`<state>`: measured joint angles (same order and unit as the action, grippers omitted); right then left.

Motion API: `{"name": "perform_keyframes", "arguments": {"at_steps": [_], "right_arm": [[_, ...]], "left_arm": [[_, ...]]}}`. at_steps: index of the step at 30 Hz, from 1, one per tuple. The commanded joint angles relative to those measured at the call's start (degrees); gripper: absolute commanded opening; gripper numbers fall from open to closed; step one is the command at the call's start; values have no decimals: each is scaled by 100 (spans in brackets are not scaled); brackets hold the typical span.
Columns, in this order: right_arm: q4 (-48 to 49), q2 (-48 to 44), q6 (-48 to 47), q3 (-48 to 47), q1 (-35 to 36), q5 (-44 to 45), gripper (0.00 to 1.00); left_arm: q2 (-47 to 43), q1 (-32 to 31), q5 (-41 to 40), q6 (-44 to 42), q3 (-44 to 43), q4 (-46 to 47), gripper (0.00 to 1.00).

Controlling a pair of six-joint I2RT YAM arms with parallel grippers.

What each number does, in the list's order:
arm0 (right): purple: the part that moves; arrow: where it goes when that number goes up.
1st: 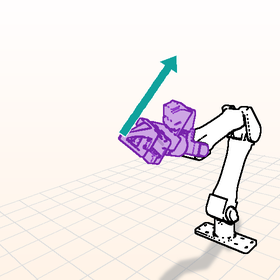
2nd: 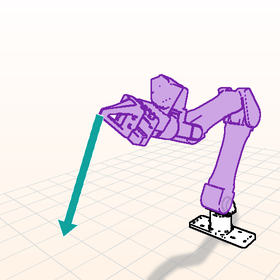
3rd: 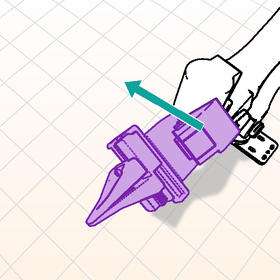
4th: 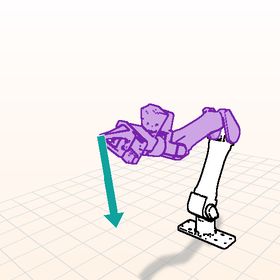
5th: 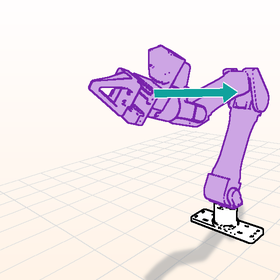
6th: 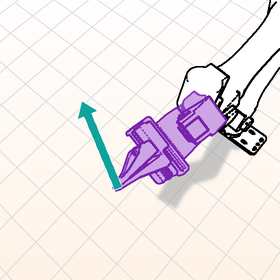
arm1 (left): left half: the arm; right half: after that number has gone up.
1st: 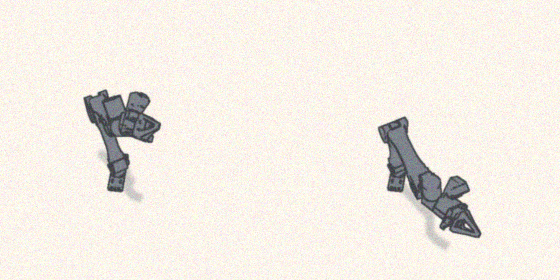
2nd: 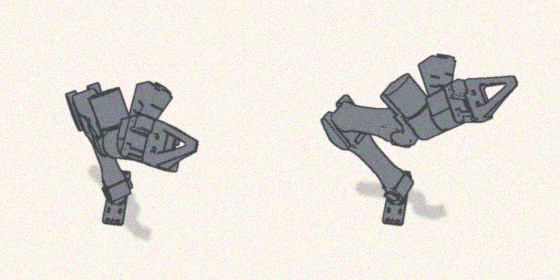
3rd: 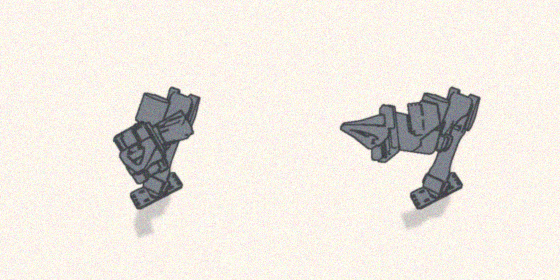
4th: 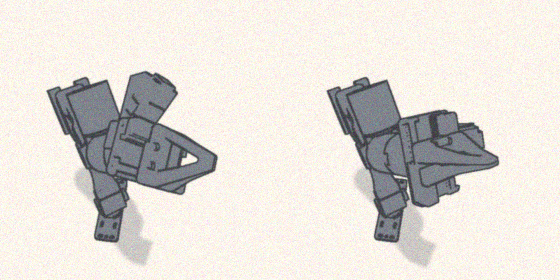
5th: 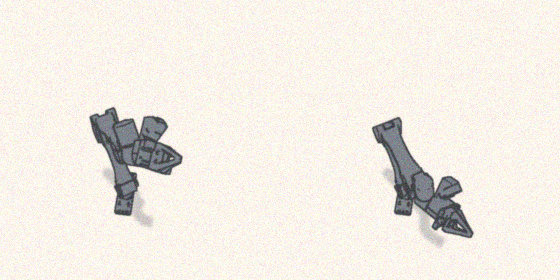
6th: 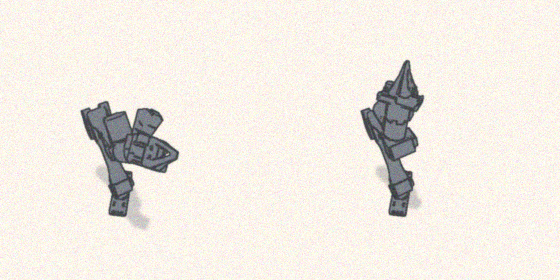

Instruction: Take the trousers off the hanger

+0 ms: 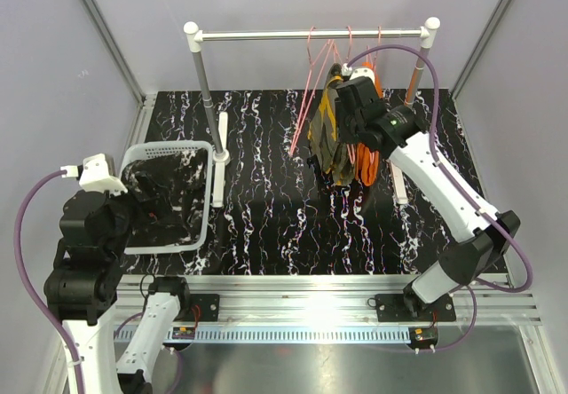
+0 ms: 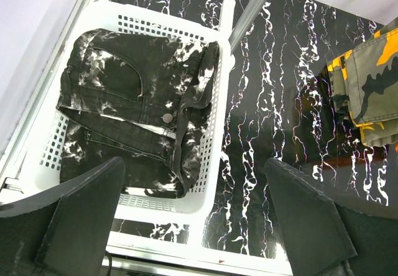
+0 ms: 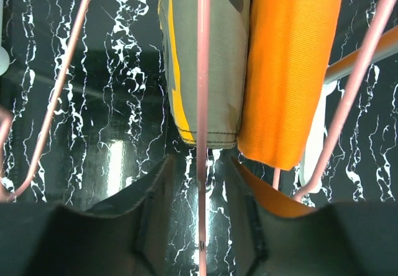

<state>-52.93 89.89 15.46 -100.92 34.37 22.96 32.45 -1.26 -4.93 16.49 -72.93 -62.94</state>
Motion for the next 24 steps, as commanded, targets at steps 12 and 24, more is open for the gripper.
{"name": "perform_keyframes", "arguments": {"at_steps": [12,24], "right_arm": [[757,64,-70,47,-211,-274,26],[1082,152,-149,-217,-238,-485,0]], "left_arm": [[-81,-76,299,-120,42,212,99],[-116,-138,299,-129,7,177,99]]}}
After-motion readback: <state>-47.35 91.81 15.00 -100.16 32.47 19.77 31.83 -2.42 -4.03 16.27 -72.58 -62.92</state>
